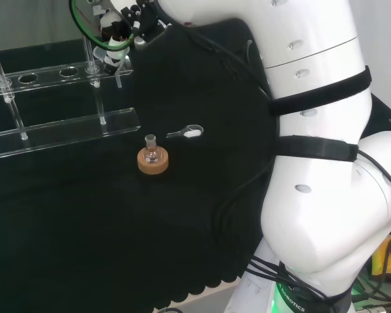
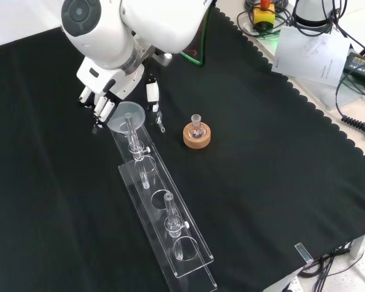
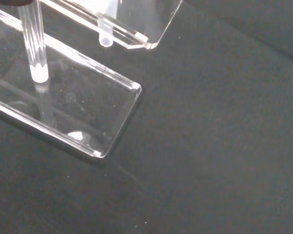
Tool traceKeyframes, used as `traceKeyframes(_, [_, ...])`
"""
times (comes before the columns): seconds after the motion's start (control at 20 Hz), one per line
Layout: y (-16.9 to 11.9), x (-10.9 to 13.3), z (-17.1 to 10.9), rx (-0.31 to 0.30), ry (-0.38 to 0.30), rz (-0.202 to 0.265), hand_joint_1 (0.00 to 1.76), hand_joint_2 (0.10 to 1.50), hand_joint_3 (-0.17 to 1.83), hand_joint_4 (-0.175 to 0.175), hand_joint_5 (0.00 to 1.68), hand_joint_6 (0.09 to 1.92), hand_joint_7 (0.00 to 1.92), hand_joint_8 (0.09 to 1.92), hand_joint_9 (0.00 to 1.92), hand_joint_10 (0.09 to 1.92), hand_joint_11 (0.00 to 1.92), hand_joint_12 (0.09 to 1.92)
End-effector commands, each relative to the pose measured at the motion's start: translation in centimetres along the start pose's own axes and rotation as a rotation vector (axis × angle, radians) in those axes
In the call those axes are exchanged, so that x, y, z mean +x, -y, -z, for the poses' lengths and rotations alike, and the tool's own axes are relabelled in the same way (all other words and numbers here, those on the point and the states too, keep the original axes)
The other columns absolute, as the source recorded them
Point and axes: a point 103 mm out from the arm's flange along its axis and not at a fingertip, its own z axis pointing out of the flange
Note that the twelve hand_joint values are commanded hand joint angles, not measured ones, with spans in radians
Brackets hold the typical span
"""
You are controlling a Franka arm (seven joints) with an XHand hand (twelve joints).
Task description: Pick up the funnel from the transparent funnel stand.
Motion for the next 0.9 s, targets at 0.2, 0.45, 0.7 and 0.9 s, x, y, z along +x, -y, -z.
traceKeyframes(0.2, [1.4,-0.7,2.0,-0.065,0.054,-0.028,0.64,0.8,0.33,-0.044,0.55,0.1,0.61,0.75,0.86,0.62,0.26,1.38])
traceKeyframes(0.45, [3.0,-1.5,4.0,-0.049,0.001,-0.05,0.65,0.79,0.35,-0.043,0.56,0.1,0.62,0.74,0.87,0.61,0.29,1.37])
traceKeyframes(0.7, [5.4,-2.6,5.6,-0.059,-0.016,-0.079,0.65,0.79,0.36,-0.044,0.55,0.1,0.61,0.74,0.86,0.61,0.29,1.37])
traceKeyframes(0.9, [7.6,-3.1,6.6,-0.076,-0.026,-0.097,0.65,0.79,0.37,-0.048,0.53,0.09,0.61,0.74,0.86,0.61,0.3,1.37])
